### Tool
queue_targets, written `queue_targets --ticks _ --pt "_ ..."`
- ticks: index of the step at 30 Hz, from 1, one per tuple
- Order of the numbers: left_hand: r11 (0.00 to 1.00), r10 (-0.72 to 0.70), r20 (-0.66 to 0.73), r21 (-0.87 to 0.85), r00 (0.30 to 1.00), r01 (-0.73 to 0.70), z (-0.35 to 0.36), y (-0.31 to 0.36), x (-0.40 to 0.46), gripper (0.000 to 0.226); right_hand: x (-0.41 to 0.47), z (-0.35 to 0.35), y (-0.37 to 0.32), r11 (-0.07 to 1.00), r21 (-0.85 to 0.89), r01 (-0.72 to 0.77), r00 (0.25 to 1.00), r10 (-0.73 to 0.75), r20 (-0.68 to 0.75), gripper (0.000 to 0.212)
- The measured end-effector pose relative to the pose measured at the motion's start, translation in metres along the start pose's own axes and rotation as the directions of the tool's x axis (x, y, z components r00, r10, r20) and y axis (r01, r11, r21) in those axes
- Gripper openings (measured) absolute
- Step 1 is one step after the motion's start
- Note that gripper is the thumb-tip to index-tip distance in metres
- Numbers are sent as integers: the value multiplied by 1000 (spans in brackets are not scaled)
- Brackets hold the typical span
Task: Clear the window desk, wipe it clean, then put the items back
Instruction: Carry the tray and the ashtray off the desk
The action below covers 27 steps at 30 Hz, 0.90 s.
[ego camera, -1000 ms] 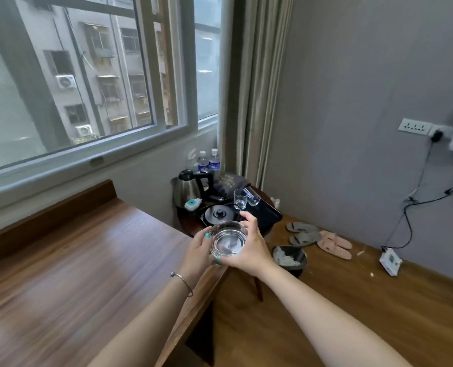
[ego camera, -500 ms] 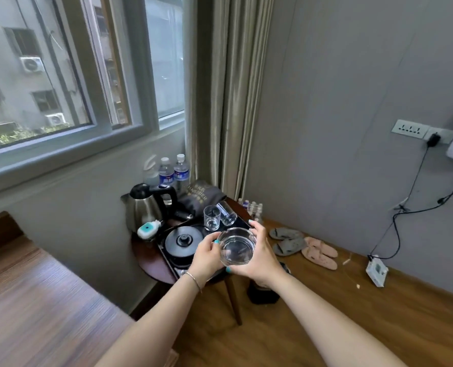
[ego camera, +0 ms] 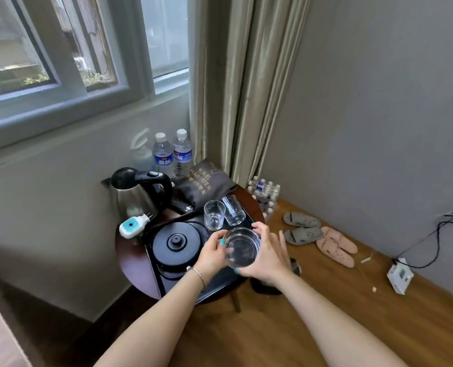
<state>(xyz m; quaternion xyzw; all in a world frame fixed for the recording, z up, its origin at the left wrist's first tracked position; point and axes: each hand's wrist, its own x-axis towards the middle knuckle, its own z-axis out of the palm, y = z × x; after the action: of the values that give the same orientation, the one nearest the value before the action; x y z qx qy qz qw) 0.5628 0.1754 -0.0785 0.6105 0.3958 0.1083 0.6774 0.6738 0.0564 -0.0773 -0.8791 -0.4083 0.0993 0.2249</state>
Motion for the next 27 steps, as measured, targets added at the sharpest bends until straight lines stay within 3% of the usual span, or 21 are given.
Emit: queue_targets --ticks 8,13,16,19,22,25,27 --pt "995 -79 1 -68 997 79 16 -26 44 37 46 36 32 1000 -24 20 998 -18 66 113" --pt "984 -108 -95 -151 990 93 30 -52 62 47 58 51 54 1000 15 27 986 -29 166 109" --pt "979 -100 -123 -190 987 76 37 -60 71 49 63 59 62 998 53 30 985 -38 166 107" --pt "974 -171 -157 -173 973 143 37 -66 76 36 70 66 65 998 56 41 980 -51 193 108" --pt "970 -172 -191 -204 967 132 36 -72 81 45 72 74 67 997 54 52 980 -62 191 111" --pt "923 -181 -186 -371 966 101 37 -75 83 44 72 78 70 995 90 44 984 -59 170 110" --pt "918 -178 -168 -383 970 102 37 -74 83 45 73 78 70 995 91 45 983 -60 175 111"
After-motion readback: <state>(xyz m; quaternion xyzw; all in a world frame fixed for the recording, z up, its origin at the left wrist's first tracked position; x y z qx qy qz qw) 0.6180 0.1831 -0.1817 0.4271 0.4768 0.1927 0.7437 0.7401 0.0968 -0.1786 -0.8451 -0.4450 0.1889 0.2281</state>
